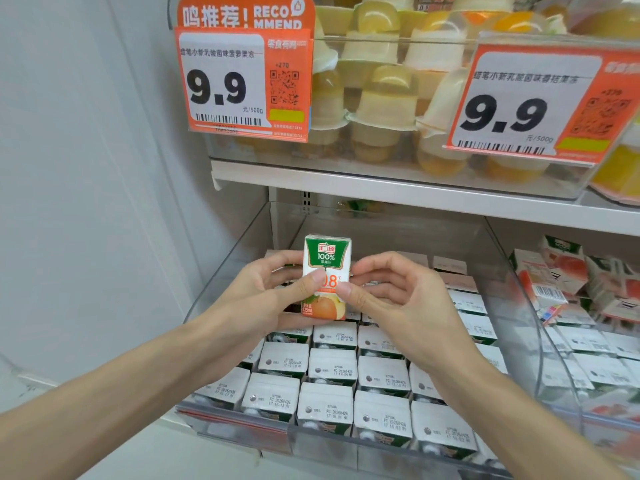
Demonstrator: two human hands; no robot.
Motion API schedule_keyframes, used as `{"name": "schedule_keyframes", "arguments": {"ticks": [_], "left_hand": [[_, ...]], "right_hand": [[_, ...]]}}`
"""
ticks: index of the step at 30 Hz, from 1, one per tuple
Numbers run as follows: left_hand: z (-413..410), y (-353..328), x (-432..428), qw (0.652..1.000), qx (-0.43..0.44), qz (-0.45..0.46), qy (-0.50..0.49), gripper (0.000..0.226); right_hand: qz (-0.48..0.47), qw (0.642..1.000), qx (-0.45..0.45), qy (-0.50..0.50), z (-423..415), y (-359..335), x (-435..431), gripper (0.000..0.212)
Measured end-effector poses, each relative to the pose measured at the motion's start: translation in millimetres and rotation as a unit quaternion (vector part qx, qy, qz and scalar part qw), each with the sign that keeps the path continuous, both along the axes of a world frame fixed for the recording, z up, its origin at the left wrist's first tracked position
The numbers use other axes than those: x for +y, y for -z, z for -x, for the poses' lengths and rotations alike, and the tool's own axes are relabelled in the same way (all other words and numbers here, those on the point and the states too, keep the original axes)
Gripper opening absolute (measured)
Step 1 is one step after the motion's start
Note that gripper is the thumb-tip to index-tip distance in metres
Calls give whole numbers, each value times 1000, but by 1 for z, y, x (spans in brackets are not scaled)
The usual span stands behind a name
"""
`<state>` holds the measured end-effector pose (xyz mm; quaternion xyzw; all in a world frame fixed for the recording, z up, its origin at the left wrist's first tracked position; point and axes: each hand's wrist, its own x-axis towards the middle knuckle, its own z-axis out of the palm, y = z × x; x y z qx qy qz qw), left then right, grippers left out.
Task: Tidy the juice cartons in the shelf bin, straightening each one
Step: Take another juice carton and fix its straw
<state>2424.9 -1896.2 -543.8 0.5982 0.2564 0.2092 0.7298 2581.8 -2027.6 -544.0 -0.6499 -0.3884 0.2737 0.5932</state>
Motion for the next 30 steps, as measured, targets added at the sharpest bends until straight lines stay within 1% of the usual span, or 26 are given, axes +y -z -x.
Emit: {"name": "schedule_keyframes", "arguments": {"ticks": [3,6,10,13,15,18,21,23,25,28,30], "left_hand": [[-1,-5,1,999,-18,47,10,34],[0,-6,0,998,-34,51,29,30],[3,-2,2,997,-38,46,54,45],[5,0,3,996,-31,31,79,47],[5,-2,2,996,-26,19,81,44],[4,-5,-1,996,-18,-17,87,40],[3,-5,0,996,-5,-40,74,45],[3,-5,0,998,-7,-21,55,49],[4,-6,0,999,-15,1,43,45],[3,-6,0,999,-24,27,24,41],[2,-5,1,999,-24,23,9,44]], "right_hand": [[7,1000,19,10,-2,-2,-1,22],[-2,999,42,21,-2,-2,-2,20],[0,999,42,11,-2,-3,-1,14],[19,1000,16,-2,-4,-6,-3,6],[30,999,-5,-10,-5,-8,-6,12],[43,998,-30,-34,-1,-7,-7,33],[59,994,-46,-75,4,-5,-6,45],[58,993,-44,-92,4,-7,-5,45],[41,996,-15,-76,3,-7,-5,45],[18,999,20,-47,1,-6,-4,35],[15,999,14,-49,1,-6,-4,33]]}}
